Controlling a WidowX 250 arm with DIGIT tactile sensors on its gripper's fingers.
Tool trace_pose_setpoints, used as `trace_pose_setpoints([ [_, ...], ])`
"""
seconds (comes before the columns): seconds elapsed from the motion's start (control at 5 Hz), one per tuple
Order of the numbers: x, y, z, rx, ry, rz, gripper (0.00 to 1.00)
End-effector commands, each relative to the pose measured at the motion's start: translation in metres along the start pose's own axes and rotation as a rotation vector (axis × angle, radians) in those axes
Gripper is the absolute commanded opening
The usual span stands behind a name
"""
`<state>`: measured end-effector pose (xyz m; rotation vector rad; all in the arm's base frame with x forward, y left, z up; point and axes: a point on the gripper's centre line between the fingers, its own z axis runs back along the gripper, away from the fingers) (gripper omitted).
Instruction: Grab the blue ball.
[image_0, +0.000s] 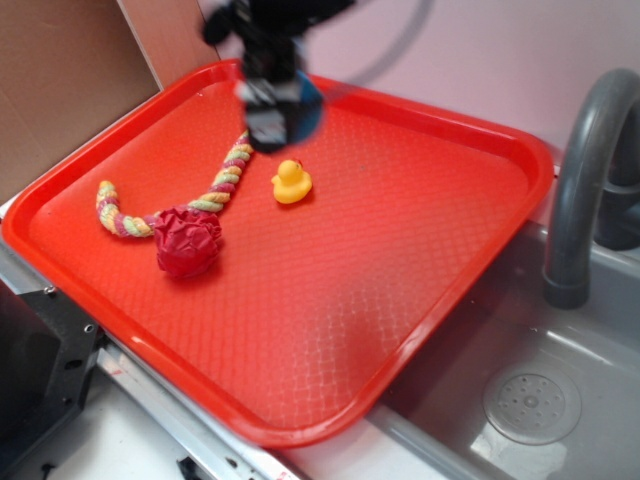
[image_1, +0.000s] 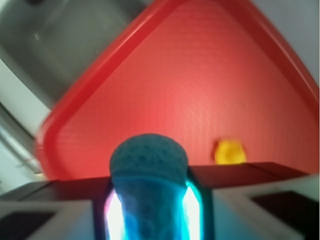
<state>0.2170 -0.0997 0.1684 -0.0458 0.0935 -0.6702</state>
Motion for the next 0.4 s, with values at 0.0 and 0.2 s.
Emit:
trace_pose_setpoints([
  [0.0, -0.0703, -0.0184, 0.0454, 0.012, -0.174, 0.505, 0.00],
  [0.2, -0.0699, -0.0112, 0.0371, -0.028, -0.161, 0.661, 0.00],
])
